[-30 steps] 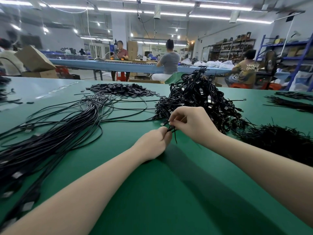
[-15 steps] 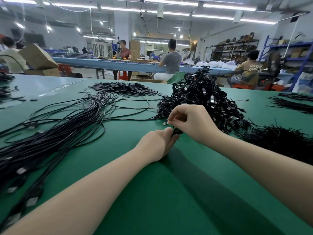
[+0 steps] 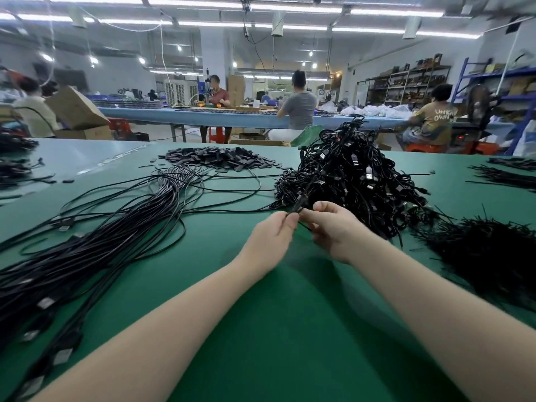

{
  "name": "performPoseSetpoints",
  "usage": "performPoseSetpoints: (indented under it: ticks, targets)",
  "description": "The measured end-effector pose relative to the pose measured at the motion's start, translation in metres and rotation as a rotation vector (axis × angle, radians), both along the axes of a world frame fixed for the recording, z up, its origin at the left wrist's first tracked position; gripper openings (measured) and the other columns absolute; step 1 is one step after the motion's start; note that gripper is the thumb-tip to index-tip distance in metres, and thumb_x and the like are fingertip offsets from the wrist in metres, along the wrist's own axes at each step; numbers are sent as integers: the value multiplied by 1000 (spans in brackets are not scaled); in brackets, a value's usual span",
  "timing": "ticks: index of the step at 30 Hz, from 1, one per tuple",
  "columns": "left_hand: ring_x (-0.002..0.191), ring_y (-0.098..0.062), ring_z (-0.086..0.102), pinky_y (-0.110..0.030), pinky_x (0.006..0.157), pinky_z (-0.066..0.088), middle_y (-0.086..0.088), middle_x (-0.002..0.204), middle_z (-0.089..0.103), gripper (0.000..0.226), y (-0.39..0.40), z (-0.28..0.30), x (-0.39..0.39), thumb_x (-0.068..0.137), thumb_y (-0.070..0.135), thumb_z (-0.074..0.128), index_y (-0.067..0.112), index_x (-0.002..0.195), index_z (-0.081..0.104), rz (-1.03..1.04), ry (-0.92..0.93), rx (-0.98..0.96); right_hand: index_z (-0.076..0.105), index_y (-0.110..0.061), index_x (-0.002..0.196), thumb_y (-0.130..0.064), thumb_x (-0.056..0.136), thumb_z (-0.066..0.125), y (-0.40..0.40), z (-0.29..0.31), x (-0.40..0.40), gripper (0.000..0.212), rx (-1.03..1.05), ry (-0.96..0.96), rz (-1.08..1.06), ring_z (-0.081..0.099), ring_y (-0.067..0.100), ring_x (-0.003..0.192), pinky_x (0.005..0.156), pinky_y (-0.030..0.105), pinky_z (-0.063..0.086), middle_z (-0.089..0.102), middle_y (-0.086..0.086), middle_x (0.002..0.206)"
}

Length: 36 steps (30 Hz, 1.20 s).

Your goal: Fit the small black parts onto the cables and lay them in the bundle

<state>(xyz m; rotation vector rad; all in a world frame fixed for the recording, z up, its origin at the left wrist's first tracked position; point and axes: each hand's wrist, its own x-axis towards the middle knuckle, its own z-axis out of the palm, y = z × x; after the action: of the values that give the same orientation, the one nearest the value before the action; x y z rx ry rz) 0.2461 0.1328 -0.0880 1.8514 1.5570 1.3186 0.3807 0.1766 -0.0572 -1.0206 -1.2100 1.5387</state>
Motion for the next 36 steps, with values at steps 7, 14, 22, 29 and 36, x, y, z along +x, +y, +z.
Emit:
performPoseSetpoints:
  ticks: [7,14,22,29,36]
  targets:
    - [48,-7,40,-25,53,34,8,63,51,15,12,-4,-6,101,37,40,30,90,48,15,-219,-65,57,-17,83,-11,88,66,-20,-21,-28,11,349,-68,-273,60,5,50,60,26,52,63,0,71]
    - [41,-5,31,-20,44,27,17,44,41,21,17,-6,-11,102,34,39,23,87,47,-28,-397,-87,71,-21,86,-24,88,67,-14,-27,-19,6,303,-83,-56,61,5,56,53,18,47,69,-7,65]
    - [41,-3,29,-14,40,26,17,44,39,24,16,-5,-10,103,32,38,21,82,44,-69,-408,-93,69,-9,80,-27,84,73,-10,-24,-16,19,206,-98,9,61,9,54,49,19,46,66,-3,61]
    - [42,-4,32,-21,46,30,15,49,41,24,13,-3,-4,103,32,37,20,86,47,-25,-369,-81,67,-19,79,-22,89,67,-10,-28,-18,10,381,-175,-42,60,4,66,53,14,45,66,-5,71]
    - [40,-6,49,-18,43,34,5,64,61,33,10,16,-8,98,45,40,16,85,51,118,-161,-277,66,-17,75,-21,87,67,-7,-28,-16,13,522,-344,-154,53,3,58,58,21,44,60,-10,62]
